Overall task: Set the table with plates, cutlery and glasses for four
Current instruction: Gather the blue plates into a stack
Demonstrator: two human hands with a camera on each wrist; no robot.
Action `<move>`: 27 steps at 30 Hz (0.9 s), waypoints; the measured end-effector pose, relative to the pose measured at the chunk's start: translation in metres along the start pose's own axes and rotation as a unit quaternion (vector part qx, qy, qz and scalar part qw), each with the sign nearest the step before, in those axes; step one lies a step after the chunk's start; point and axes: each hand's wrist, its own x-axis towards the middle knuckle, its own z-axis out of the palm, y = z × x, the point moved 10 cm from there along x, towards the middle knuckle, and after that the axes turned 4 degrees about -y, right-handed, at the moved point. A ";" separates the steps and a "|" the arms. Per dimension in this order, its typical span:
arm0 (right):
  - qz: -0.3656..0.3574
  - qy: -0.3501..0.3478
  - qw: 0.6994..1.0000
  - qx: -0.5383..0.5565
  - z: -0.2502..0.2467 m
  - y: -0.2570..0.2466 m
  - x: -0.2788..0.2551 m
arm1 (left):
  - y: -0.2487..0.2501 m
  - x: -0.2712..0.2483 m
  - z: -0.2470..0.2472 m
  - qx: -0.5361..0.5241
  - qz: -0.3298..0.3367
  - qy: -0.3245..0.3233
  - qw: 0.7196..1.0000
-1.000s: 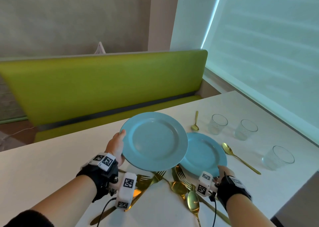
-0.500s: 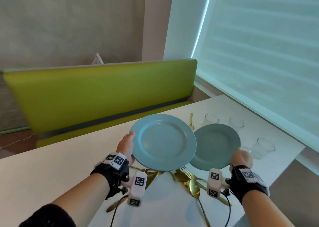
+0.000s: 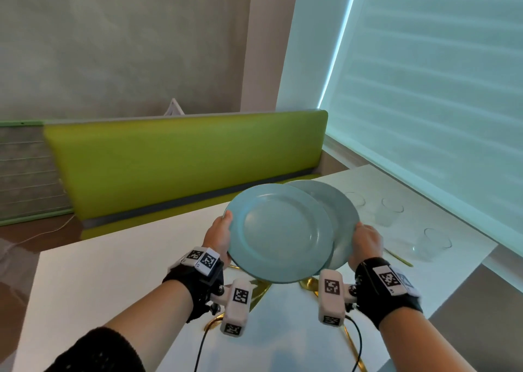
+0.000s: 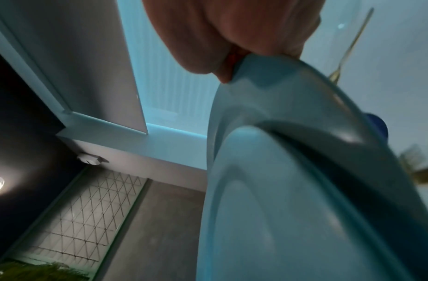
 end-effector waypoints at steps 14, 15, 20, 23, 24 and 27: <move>-0.064 -0.244 0.912 -0.325 0.171 0.052 -0.108 | 0.030 -0.028 -0.154 0.156 0.104 0.119 0.975; -0.046 -0.253 0.914 -0.312 0.180 0.059 -0.115 | 0.026 -0.028 -0.168 0.158 0.096 0.124 0.975; 0.003 -0.265 0.907 -0.327 0.216 0.090 -0.148 | 0.004 -0.043 -0.233 0.193 0.064 0.193 0.960; 0.068 -0.299 0.920 -0.243 0.236 0.116 -0.175 | -0.014 -0.048 -0.264 0.231 0.026 0.230 0.945; 0.098 -0.301 0.931 -0.181 0.246 0.132 -0.176 | -0.021 -0.049 -0.272 0.235 0.010 0.236 0.943; 0.083 -0.341 0.914 -0.203 0.275 0.189 -0.155 | -0.037 -0.051 -0.291 0.254 -0.010 0.256 0.933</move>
